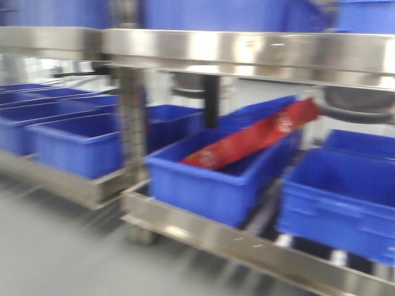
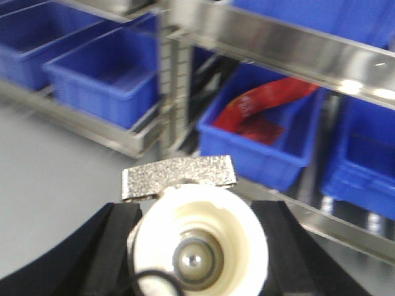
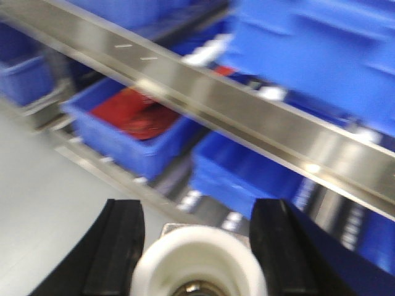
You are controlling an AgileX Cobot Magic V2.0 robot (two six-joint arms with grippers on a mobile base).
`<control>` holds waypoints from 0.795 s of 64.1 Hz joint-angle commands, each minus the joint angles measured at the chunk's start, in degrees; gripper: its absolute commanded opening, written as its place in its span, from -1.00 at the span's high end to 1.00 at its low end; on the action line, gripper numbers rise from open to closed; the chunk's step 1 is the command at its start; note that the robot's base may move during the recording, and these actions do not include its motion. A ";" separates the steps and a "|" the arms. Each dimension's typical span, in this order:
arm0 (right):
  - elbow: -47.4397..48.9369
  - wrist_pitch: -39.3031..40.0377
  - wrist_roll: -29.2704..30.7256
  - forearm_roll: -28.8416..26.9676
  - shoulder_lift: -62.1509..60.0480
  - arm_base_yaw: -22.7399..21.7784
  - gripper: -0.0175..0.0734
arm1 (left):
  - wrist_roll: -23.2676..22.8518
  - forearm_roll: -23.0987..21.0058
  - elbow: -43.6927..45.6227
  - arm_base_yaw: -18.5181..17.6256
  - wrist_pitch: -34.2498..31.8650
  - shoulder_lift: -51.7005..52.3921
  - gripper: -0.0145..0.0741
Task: Place valve from conveyor to right shelf box
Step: 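Drive the base past the red table to the shelf of blue bins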
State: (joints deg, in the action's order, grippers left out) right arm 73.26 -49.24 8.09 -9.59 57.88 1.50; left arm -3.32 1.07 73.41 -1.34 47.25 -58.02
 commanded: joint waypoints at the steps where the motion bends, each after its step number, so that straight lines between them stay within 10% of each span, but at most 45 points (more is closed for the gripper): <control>1: 0.56 3.46 0.32 0.34 -0.72 -0.18 0.95 | -0.35 -0.33 0.58 0.02 -3.31 0.48 0.92; 51: 0.56 3.46 0.32 0.34 -0.72 -0.18 0.95 | -0.35 -0.33 0.58 0.02 -3.31 0.48 0.92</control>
State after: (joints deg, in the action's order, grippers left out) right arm 73.26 -49.24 8.09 -9.25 57.88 1.50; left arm -3.32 0.88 73.41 -1.34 47.15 -58.02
